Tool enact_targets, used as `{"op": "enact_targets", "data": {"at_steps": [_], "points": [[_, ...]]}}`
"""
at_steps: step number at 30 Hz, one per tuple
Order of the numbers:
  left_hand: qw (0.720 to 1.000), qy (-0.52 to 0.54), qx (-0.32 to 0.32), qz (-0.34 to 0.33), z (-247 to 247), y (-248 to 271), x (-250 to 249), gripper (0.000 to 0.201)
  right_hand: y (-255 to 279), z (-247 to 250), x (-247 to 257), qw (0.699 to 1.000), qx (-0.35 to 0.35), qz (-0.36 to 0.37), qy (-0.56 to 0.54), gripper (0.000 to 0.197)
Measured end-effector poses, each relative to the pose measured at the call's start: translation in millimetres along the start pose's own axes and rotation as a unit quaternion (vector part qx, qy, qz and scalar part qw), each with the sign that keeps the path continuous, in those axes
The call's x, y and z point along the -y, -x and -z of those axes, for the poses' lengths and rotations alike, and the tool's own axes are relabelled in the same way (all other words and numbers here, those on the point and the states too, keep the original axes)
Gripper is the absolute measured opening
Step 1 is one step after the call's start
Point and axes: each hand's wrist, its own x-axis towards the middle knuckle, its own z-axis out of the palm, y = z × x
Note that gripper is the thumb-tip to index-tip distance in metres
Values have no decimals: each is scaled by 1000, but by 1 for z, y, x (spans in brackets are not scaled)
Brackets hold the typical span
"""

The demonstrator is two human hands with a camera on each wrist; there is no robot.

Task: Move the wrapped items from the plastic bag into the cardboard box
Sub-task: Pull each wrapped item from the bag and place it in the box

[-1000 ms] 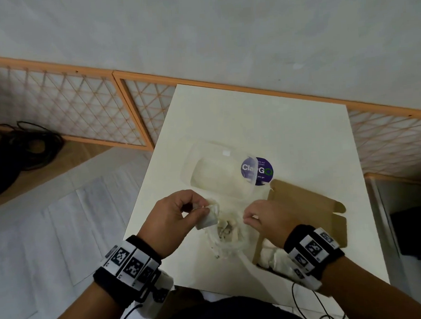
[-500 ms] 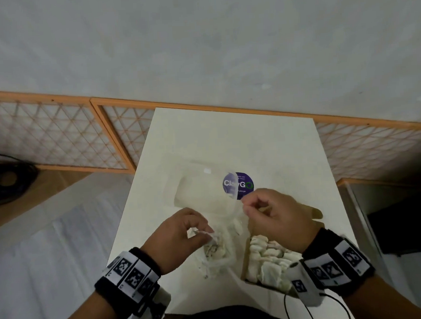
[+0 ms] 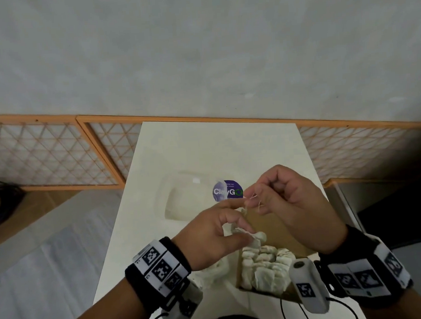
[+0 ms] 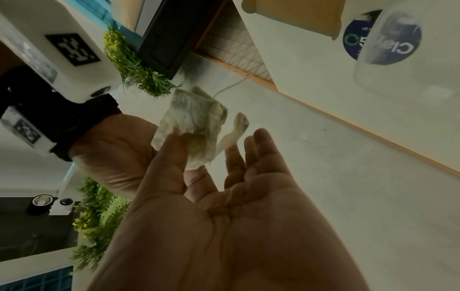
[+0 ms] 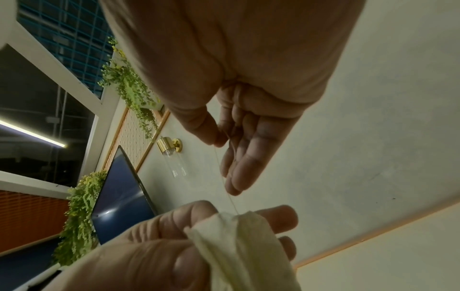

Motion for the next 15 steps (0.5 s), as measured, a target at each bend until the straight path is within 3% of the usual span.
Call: {"op": "enact_targets", "data": {"at_steps": [10, 15], "points": [[998, -61, 19, 16, -8, 5, -1, 13, -2, 16, -4, 996, -74, 35, 39, 9], [996, -84, 18, -25, -11, 11, -2, 10, -12, 29, -27, 991, -105, -9, 77, 9]]}}
